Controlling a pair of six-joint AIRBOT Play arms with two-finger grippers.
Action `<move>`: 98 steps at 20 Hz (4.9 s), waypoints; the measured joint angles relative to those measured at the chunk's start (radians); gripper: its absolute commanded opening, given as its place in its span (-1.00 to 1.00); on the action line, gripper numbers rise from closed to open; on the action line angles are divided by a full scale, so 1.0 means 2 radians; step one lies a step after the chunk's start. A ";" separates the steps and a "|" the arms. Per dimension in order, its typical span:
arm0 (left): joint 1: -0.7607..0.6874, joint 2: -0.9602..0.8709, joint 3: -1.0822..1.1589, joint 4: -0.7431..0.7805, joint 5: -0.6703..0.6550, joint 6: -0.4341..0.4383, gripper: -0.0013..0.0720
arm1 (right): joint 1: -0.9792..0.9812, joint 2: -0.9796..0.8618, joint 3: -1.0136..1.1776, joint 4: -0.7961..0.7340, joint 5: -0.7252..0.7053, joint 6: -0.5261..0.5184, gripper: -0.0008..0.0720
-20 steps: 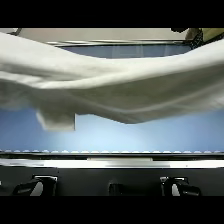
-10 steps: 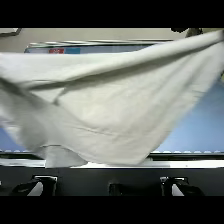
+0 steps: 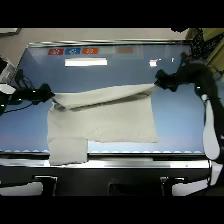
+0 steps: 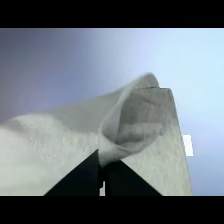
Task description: Fold the clothes and pants, and hang the long-sleeved shirts on hangers.
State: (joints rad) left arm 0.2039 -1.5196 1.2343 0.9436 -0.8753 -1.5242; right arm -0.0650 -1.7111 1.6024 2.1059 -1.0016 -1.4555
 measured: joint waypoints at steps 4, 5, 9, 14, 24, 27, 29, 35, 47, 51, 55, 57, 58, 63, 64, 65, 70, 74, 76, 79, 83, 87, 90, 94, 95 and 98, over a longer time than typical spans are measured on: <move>0.000 -0.055 0.003 -0.013 0.010 0.012 -0.41 | 0.021 -0.053 0.000 0.004 0.031 0.008 -0.43; 0.000 -0.061 0.006 -0.015 0.010 0.013 -0.29 | 0.024 -0.058 0.000 0.005 0.034 0.009 -0.12; 0.018 -0.065 0.042 -0.018 -0.022 0.026 -0.05 | 0.012 -0.051 0.000 0.008 0.005 0.003 0.03; 0.082 -0.005 0.072 -0.018 -0.092 0.080 -0.05 | -0.073 0.023 -0.016 -0.002 -0.101 -0.064 0.25; 0.169 0.131 -0.132 -0.023 -0.130 0.106 -0.06 | -0.187 0.154 -0.289 0.021 -0.200 -0.169 0.52; 0.173 0.142 -0.171 -0.022 -0.134 0.108 -0.06 | -0.191 0.161 -0.350 0.038 -0.192 -0.196 0.52; 0.174 0.145 -0.184 -0.022 -0.136 0.108 -0.06 | -0.192 0.163 -0.380 0.047 -0.185 -0.213 0.52; 0.174 0.148 -0.197 -0.022 -0.137 0.108 -0.06 | -0.192 0.165 -0.437 0.068 -0.166 -0.250 0.51; 0.174 0.148 -0.199 -0.021 -0.139 0.108 -0.06 | -0.136 0.166 -0.470 0.099 -0.115 -0.256 -0.27; 0.175 0.148 -0.203 0.003 -0.149 0.109 -0.06 | -0.116 0.167 -0.471 0.092 -0.094 -0.241 -0.89; 0.175 0.148 -0.232 0.027 -0.152 0.119 -0.06 | -0.111 0.179 -0.471 0.093 -0.094 -0.237 -0.89; 0.175 0.148 -0.249 0.032 -0.152 0.130 -0.05 | -0.110 0.188 -0.471 0.094 -0.097 -0.235 -0.89; 0.175 0.148 -0.257 0.035 -0.151 0.135 -0.05 | -0.110 0.192 -0.471 0.094 -0.100 -0.235 -0.89; 0.178 0.148 -0.277 0.042 -0.134 0.153 0.52 | -0.110 0.203 -0.471 0.095 -0.118 -0.232 -0.89; 0.181 0.148 -0.278 0.043 -0.133 0.155 0.52 | -0.110 0.204 -0.471 0.095 -0.122 -0.232 -0.89; 0.185 0.148 -0.279 0.043 -0.131 0.157 0.52 | -0.110 0.204 -0.471 0.096 -0.125 -0.232 -0.89; 0.200 0.147 -0.293 0.038 -0.130 0.163 0.52 | -0.110 0.206 -0.471 0.095 -0.129 -0.231 -0.89; 0.203 0.146 -0.309 0.015 -0.129 0.171 0.45 | -0.110 0.206 -0.471 0.095 -0.131 -0.231 -0.89; 0.203 0.145 -0.313 0.012 -0.124 0.173 0.36 | -0.110 0.206 -0.471 0.095 -0.131 -0.231 -0.89; 0.203 0.141 -0.316 0.010 -0.116 0.174 0.21 | -0.110 0.206 -0.471 0.095 -0.132 -0.231 -0.89; 0.203 0.135 -0.318 0.010 -0.112 0.175 0.01 | -0.110 0.206 -0.471 0.096 -0.133 -0.231 -0.89; 0.203 0.133 -0.321 0.007 -0.110 0.177 -0.02 | -0.110 0.206 -0.471 0.098 -0.134 -0.231 -0.89; 0.203 0.131 -0.324 0.013 -0.104 0.181 -0.67 | -0.110 0.206 -0.471 0.101 -0.135 -0.231 -0.89; 0.203 0.131 -0.326 0.015 -0.103 0.185 -0.91 | -0.110 0.208 -0.471 0.104 -0.137 -0.231 -0.89; 0.203 0.131 -0.326 0.014 -0.103 0.185 -0.91 | -0.109 0.211 -0.471 0.105 -0.137 -0.232 -0.89; 0.202 0.132 -0.319 0.007 -0.107 0.194 -0.92 | -0.109 0.230 -0.469 0.112 -0.134 -0.242 -0.89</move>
State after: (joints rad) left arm 0.6083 -1.2564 0.5957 0.9585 -1.0889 -1.1355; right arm -0.2840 -1.2518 0.6640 2.3302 -1.2705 -1.9388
